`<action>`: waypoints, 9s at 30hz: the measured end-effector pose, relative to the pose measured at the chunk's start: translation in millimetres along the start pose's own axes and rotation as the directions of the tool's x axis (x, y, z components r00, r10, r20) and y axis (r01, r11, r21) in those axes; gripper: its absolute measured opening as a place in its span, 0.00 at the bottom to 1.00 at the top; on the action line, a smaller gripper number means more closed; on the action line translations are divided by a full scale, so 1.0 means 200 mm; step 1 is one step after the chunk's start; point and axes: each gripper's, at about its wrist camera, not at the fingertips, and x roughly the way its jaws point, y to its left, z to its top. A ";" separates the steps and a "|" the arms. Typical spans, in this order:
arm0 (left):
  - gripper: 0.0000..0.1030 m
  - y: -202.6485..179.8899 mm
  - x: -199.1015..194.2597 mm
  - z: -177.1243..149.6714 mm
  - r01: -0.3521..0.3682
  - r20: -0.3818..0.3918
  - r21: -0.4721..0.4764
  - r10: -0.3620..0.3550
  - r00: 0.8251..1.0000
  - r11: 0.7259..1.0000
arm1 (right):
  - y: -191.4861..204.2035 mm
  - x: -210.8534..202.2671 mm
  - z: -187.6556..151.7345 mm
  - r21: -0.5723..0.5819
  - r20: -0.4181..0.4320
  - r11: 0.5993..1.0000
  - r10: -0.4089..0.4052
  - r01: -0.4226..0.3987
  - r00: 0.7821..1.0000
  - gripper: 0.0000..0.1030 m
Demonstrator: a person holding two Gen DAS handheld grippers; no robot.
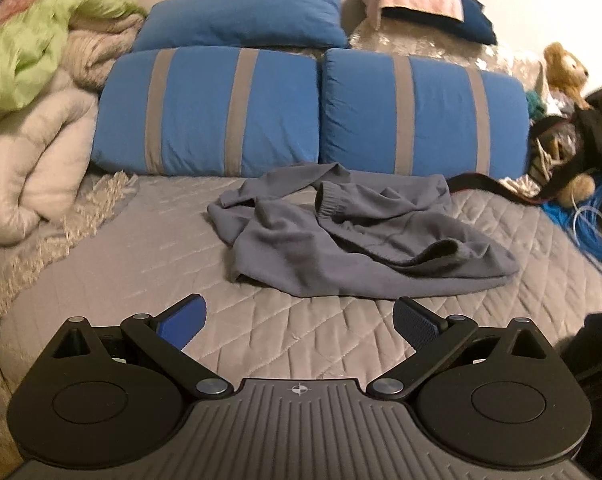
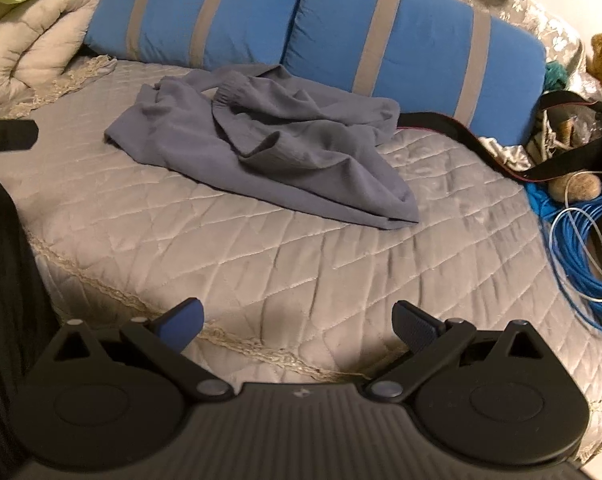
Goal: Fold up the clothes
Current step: 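Move both grippers open toward the crumpled grey garment on the bed, then close the right gripper on the grey garment's cuffed waistband edge, then close the left gripper on the garment's cuff while the right gripper holds the waistband, then lift the garment with both grippers and shake it out in the air, then lay the garment flat on the bed and open both grippers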
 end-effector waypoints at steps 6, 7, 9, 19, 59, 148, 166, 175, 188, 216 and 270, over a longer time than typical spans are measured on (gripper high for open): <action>0.99 -0.04 0.03 0.00 0.039 -0.014 0.037 -0.038 0.999 0.999 | 0.01 0.05 0.08 -0.072 0.030 0.997 0.011 -0.009 0.999 1.00; 0.99 -0.05 0.04 0.00 0.045 -0.018 0.037 -0.045 0.999 0.998 | 0.01 0.06 0.09 -0.090 0.036 0.996 0.011 -0.008 0.999 1.00; 0.99 -0.05 0.06 0.01 0.055 -0.023 0.039 -0.054 0.998 0.998 | 0.02 0.09 0.13 -0.129 0.051 0.992 0.006 0.001 0.999 1.00; 0.99 -0.07 0.11 0.07 0.048 -0.019 0.089 -0.046 0.999 0.995 | 0.06 0.22 0.25 -0.283 0.116 0.959 0.027 0.007 0.993 1.00; 0.99 -0.01 0.22 0.16 0.122 -0.025 0.056 -0.121 0.992 0.991 | 0.19 0.56 0.31 -0.735 0.209 0.667 0.051 0.122 0.976 0.09; 0.11 -0.13 1.25 0.29 0.549 -0.178 -0.057 -0.549 0.816 0.834 | -0.47 0.23 0.06 -0.146 0.181 0.986 -0.053 0.080 0.982 0.09; 0.08 0.04 1.17 0.56 0.485 -0.127 -0.101 -0.494 0.860 0.869 | -0.32 0.19 0.10 -0.240 0.190 0.966 -0.049 0.095 0.981 0.09; 0.08 0.24 0.96 0.91 0.454 -0.079 -0.080 -0.460 0.884 0.887 | -0.17 -0.02 0.33 -0.200 0.247 0.980 0.047 0.003 0.968 0.09; 0.07 0.93 0.37 1.27 0.207 0.042 -0.091 -0.204 0.978 0.974 | 0.48 -0.49 0.68 -0.338 0.336 0.886 0.430 -0.319 0.838 0.09; 0.07 -0.10 0.26 1.66 0.180 0.150 0.147 -0.201 0.968 0.973 | -0.35 -0.38 0.83 0.105 0.461 0.927 0.276 -0.360 0.844 0.08; 0.73 -2.31 1.23 0.96 0.533 -0.199 0.450 -0.502 0.842 0.716 | -1.65 0.09 -0.19 0.630 0.029 0.756 -0.251 0.177 0.968 0.96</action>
